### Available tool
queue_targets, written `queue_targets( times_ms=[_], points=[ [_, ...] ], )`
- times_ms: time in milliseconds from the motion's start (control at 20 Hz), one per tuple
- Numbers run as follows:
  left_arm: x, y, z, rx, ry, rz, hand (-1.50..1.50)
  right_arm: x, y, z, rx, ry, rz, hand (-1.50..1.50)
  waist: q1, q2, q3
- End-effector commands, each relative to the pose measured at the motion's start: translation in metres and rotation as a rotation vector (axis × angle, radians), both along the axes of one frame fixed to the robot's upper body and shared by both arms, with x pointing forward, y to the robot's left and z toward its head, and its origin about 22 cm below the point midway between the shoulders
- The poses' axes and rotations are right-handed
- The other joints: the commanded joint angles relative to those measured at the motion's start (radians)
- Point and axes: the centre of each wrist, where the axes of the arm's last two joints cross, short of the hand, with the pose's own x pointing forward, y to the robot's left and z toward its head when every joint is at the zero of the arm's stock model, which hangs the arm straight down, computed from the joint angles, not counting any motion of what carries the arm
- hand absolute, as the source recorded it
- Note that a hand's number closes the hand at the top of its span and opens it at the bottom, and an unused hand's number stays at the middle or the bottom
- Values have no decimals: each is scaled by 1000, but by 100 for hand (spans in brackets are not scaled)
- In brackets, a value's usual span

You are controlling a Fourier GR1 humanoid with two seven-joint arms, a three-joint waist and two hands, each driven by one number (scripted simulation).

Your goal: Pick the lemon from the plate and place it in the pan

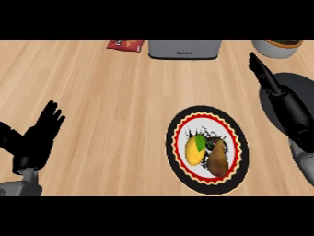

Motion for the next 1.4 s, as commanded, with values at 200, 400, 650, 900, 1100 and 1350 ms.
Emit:
queue_targets(
  times_ms=[200, 400, 650, 900, 1100, 1350],
  points=[
    [34, -9, 62, 211, -314, -79, 0, -14, 33, -67, 175, 343, 274, 150, 3, 57, -7],
    [43, -20, 62, 244, -298, -54, 0, -46, 24, -104, 48, 136, 3, -150, -49, 45, -9],
    [28, -11, 49, 244, -303, -54, 0, -81, -44, -81, -88, -44, -124, -150, -54, 39, -11],
    [32, -12, 38, 260, -287, -68, 0, -89, -55, 2, -262, 18, -50, -150, -49, 41, -15],
    [37, -22, 55, 251, -293, -70, 0, -93, -49, 44, -489, 84, -31, -150, -40, 39, -16],
    [43, -24, 59, 246, -299, -73, 0, -94, -29, 113, -551, 138, -44, -150, -29, 43, -14]
  ],
)
